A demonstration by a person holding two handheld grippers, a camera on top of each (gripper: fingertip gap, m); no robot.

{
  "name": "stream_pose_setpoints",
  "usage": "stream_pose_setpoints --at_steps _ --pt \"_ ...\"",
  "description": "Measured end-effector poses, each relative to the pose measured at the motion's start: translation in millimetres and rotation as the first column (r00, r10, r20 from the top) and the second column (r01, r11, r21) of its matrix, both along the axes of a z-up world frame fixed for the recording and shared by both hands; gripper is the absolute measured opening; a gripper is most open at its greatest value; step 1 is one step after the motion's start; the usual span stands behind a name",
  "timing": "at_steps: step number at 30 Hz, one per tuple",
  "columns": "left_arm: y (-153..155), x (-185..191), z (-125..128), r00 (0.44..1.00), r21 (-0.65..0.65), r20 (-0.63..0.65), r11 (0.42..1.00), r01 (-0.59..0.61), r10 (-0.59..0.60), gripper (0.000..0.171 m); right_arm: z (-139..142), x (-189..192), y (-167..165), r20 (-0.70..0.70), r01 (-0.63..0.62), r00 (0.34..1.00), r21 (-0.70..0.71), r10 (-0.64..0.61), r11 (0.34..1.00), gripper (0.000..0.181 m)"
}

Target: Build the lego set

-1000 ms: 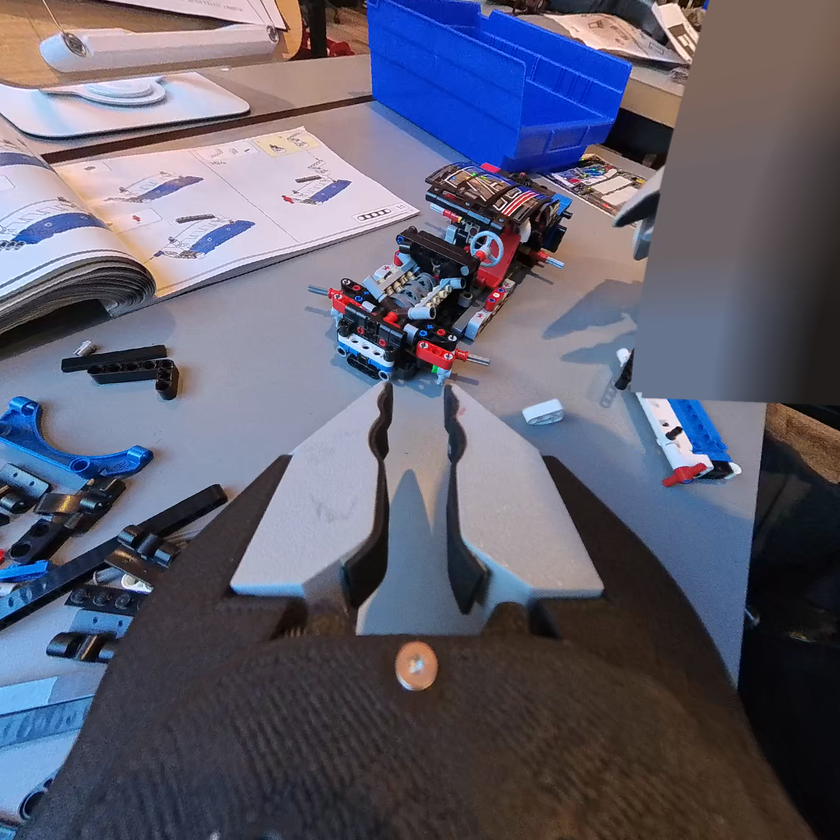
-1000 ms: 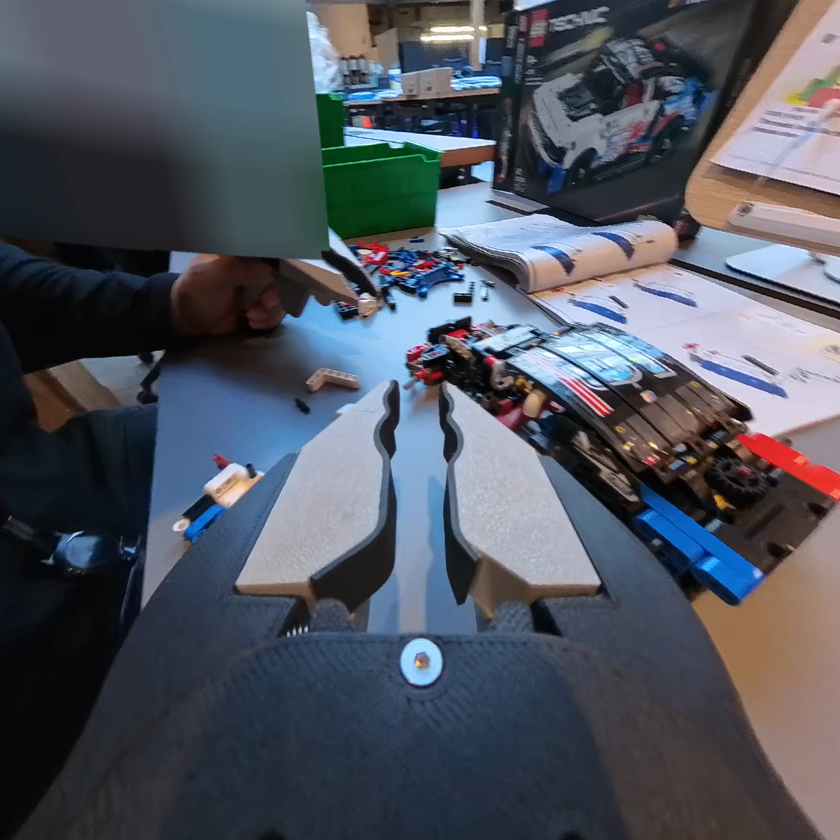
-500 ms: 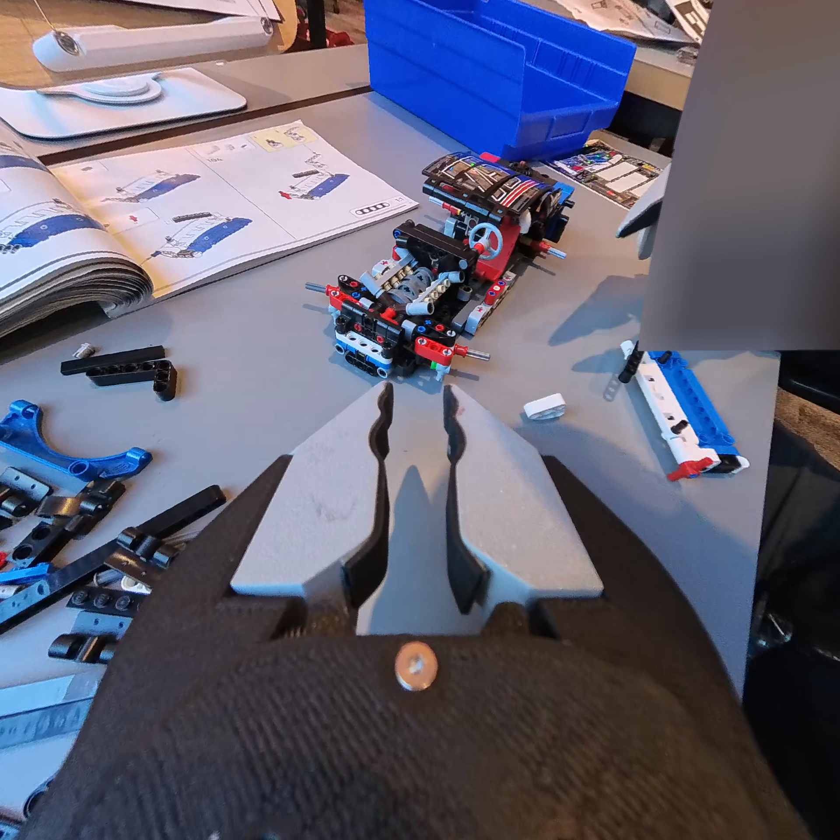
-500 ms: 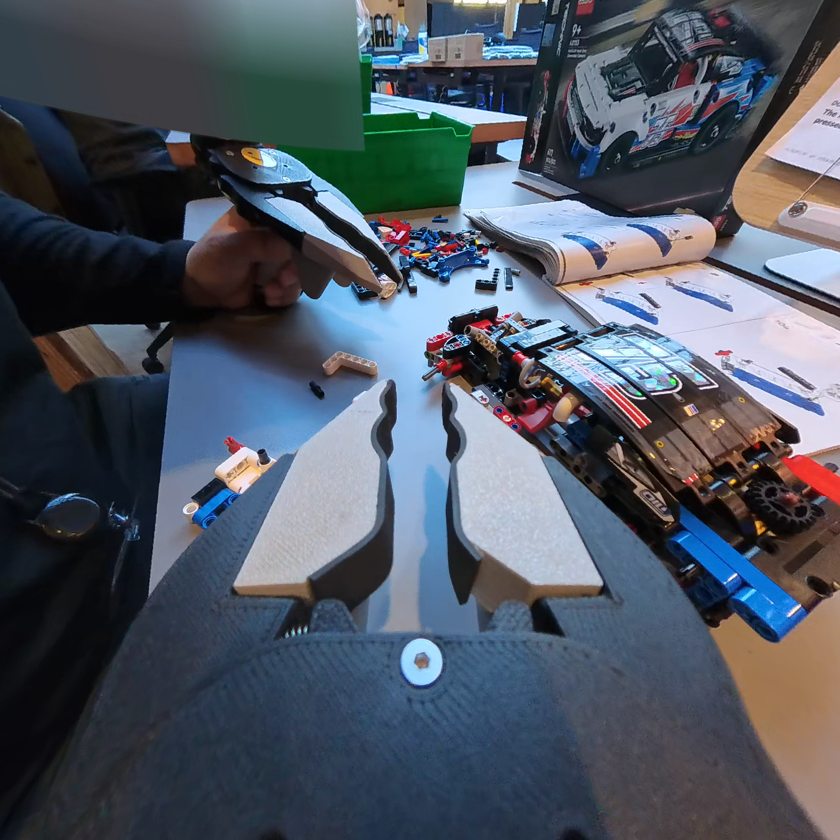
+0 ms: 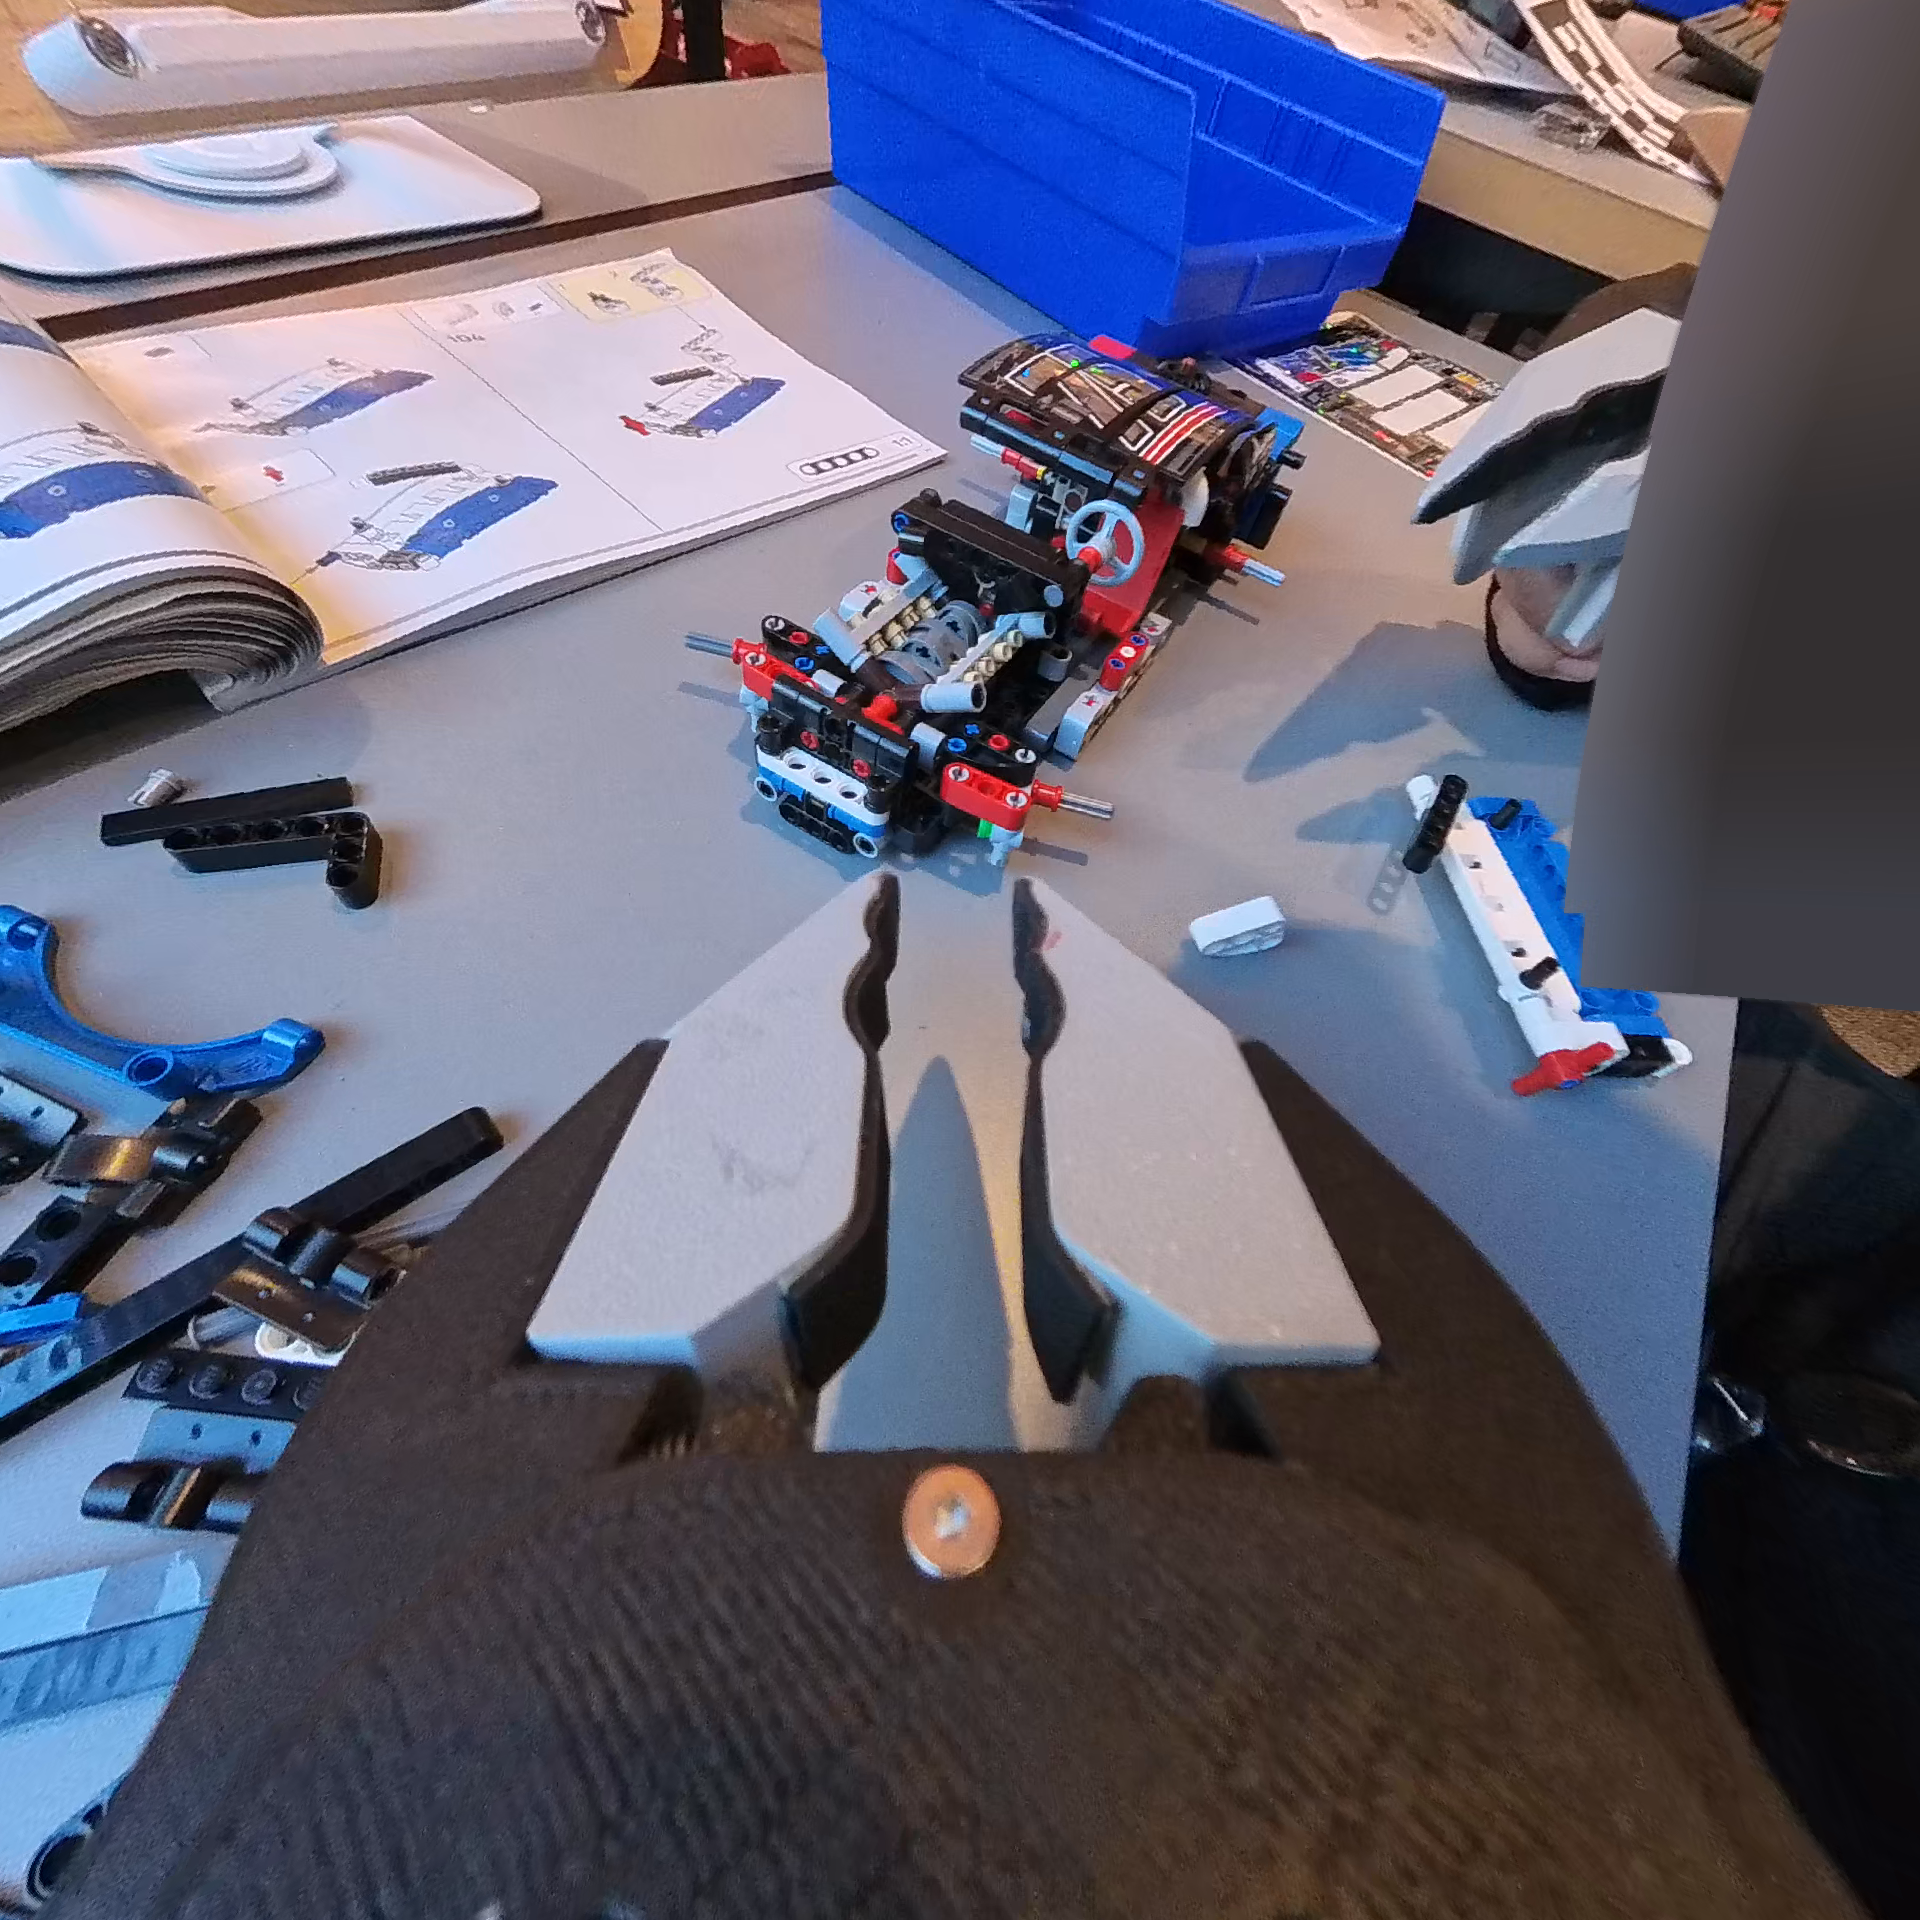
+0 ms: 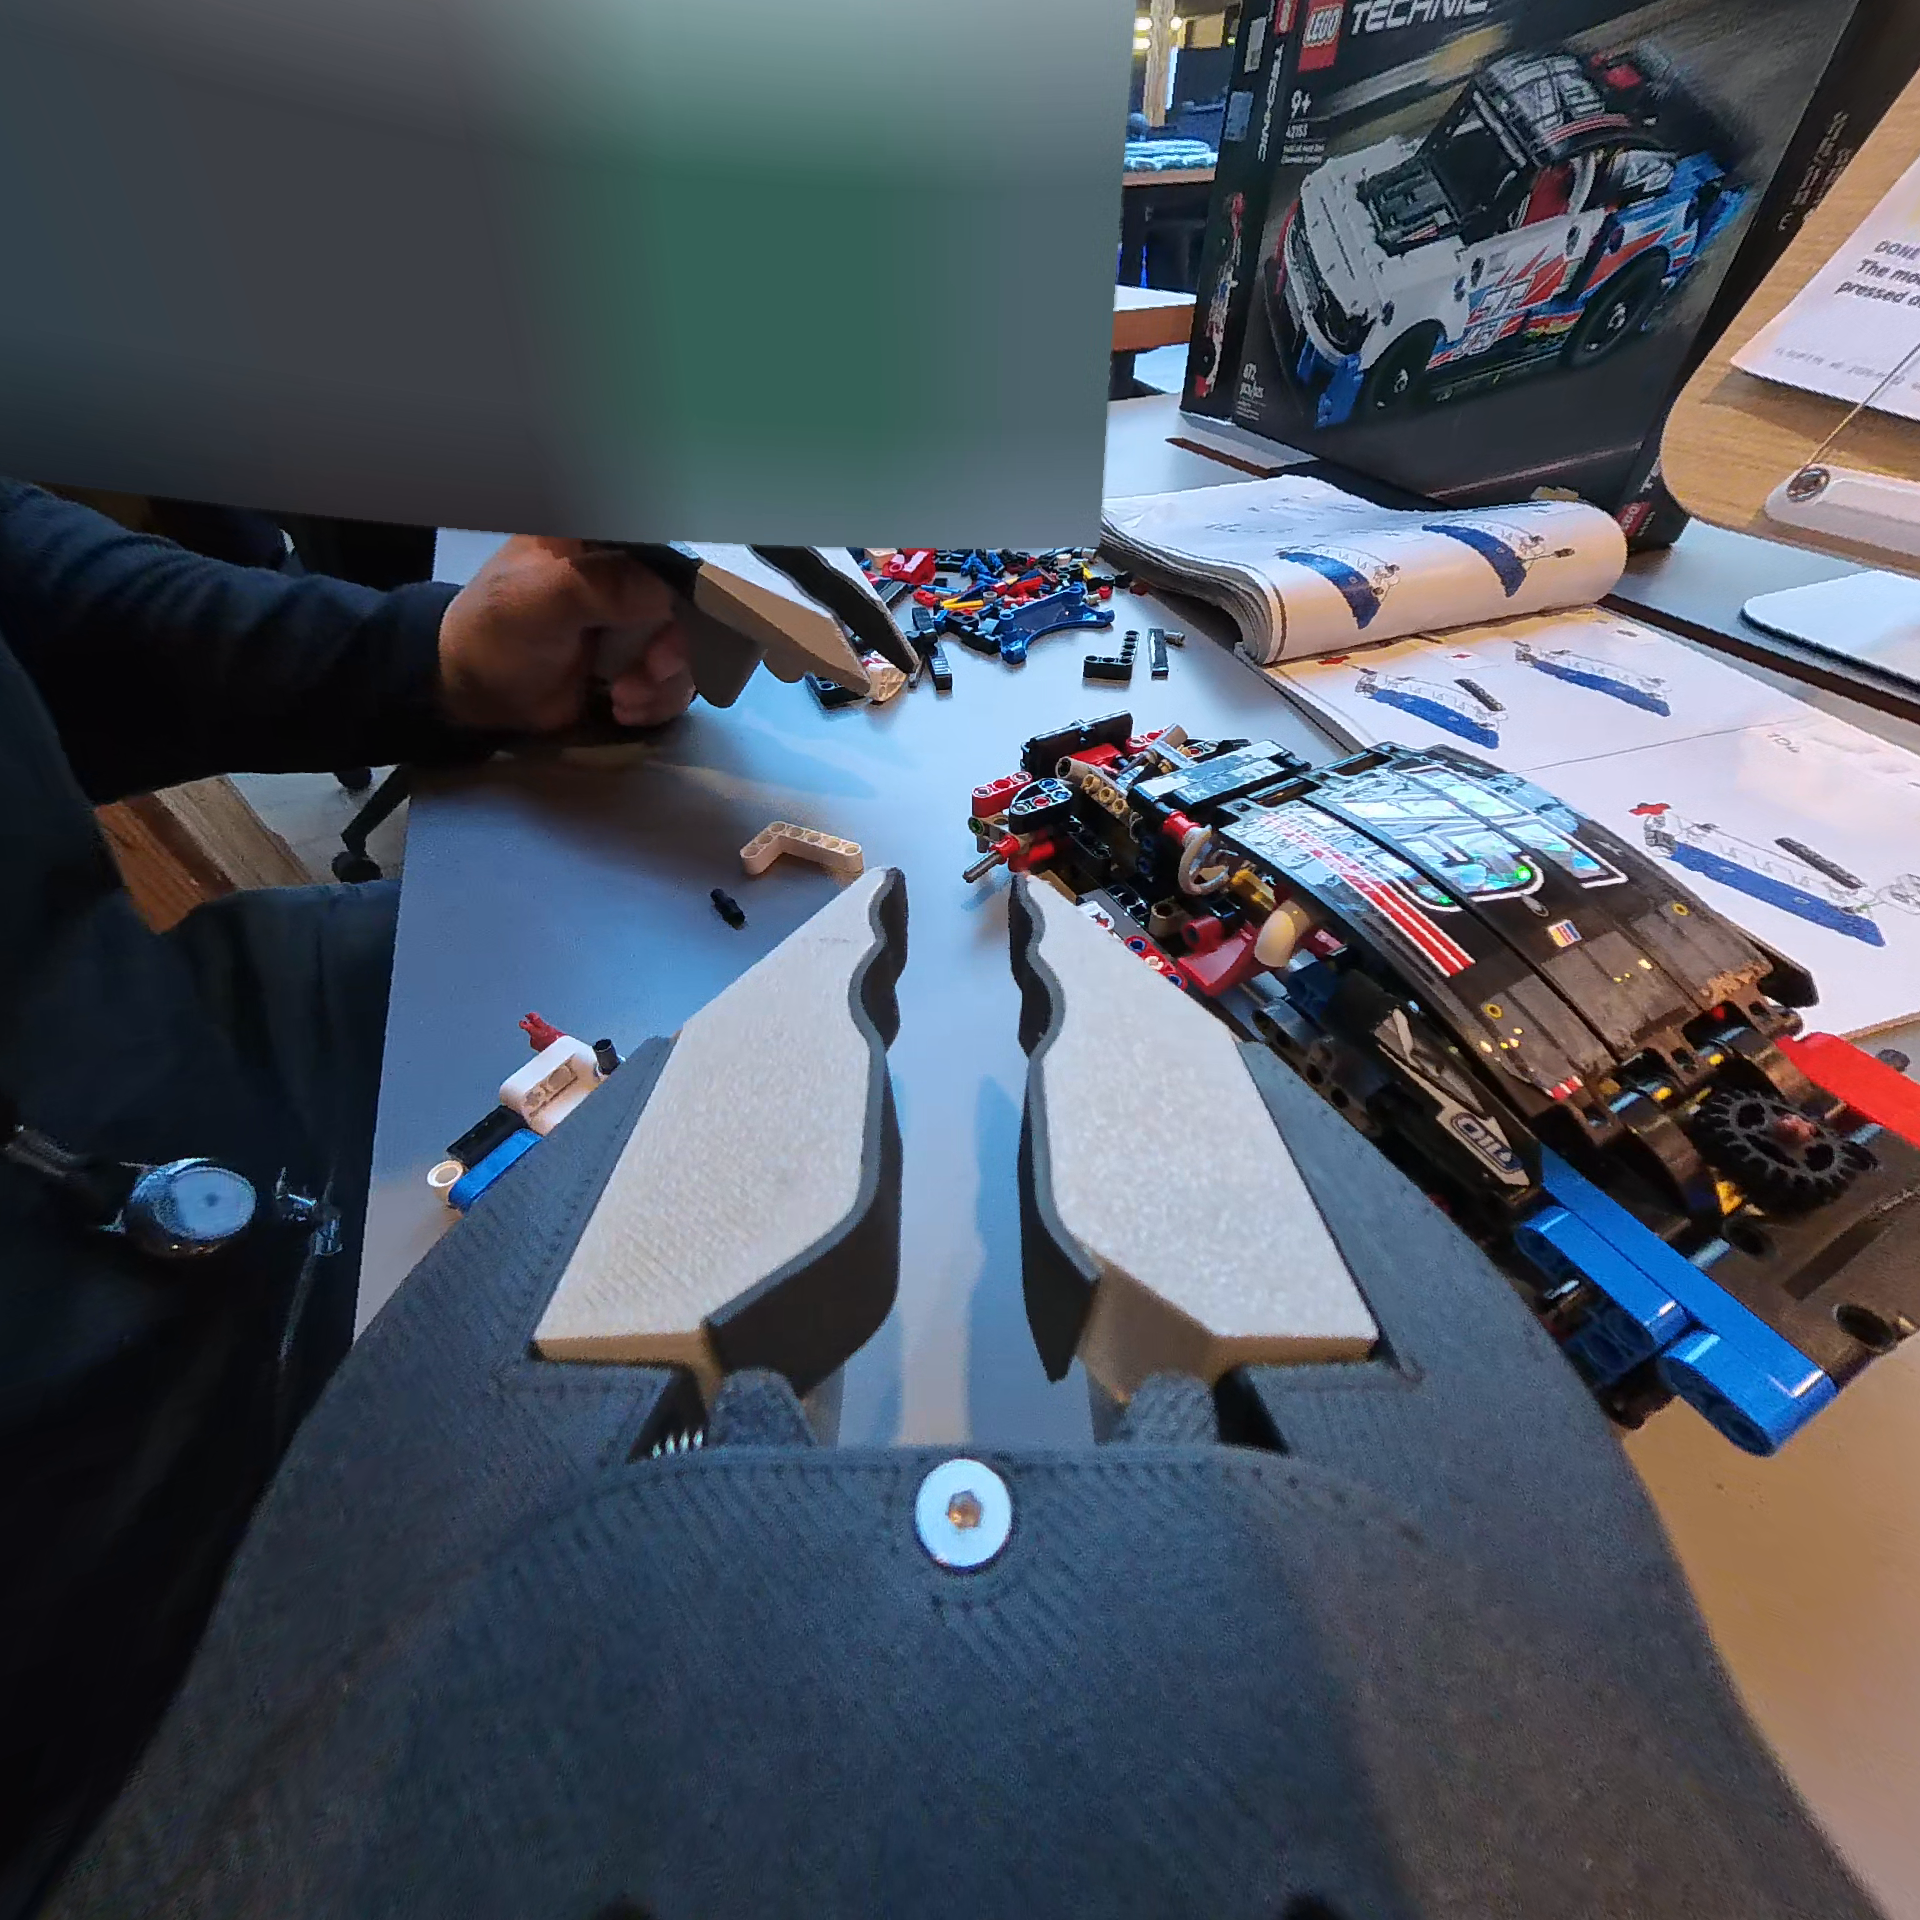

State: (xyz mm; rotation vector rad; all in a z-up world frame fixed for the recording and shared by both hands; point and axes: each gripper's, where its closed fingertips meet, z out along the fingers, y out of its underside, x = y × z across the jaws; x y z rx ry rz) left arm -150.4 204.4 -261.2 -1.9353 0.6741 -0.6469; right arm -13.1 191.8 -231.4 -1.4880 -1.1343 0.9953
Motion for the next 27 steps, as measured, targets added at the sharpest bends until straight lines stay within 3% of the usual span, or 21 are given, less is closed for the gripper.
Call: stream_pose_setpoints --at_steps 4,6,7,10,13,15,19,22,24,27 --pt "-16 14 4 0.990 0.014 0.015 0.990 0.142 -0.142 0.024 -1 1 2 0.002 0.004 1.000 -0.004 -0.004 1.000 0.017" --pt "-24 25 6 0.971 -0.014 -0.005 0.971 0.237 -0.238 0.044 0 2 3 -0.002 0.011 1.000 -0.006 -0.011 1.000 0.017" --pt "-28 32 8 0.956 -0.029 -0.033 0.956 0.290 -0.291 0.046 1 3 4 -0.005 0.011 1.000 -0.007 -0.011 1.000 0.017" --pt "-38 54 6 0.849 -0.047 -0.213 0.873 0.485 -0.483 0.029 3 5 4 -0.016 0.017 1.000 0.002 -0.017 1.000 0.016" --pt "-40 67 -13 0.692 -0.146 -0.391 0.783 0.604 -0.607 0.025 3 6 3 -0.019 0.016 1.000 0.011 -0.015 1.000 0.016" --pt "-46 73 -23 0.602 -0.268 -0.406 0.719 0.641 -0.688 0.026 4 8 2 -0.024 0.020 1.000 0.018 -0.019 1.000 0.016" --pt "-36 76 -37 0.521 -0.331 -0.479 0.695 0.638 -0.706 0.025 5 10 2 -0.031 0.023 0.999 0.021 -0.023 1.000 0.016" --pt "-41 75 -51 0.490 -0.410 -0.478 0.679 0.610 -0.729 0.017 6 11 2 -0.034 0.026 0.999 0.022 -0.025 0.999 0.016" --pt "-41 78 -52 0.517 -0.402 -0.468 0.694 0.598 -0.717 0.006 6 11 1 -0.037 0.026 0.999 0.023 -0.025 0.999 0.016" --pt "-35 78 -53 0.580 -0.391 -0.474 0.749 0.536 -0.662 0.006 6 11 1 -0.039 0.026 0.999 0.023 -0.025 0.999 0.016"
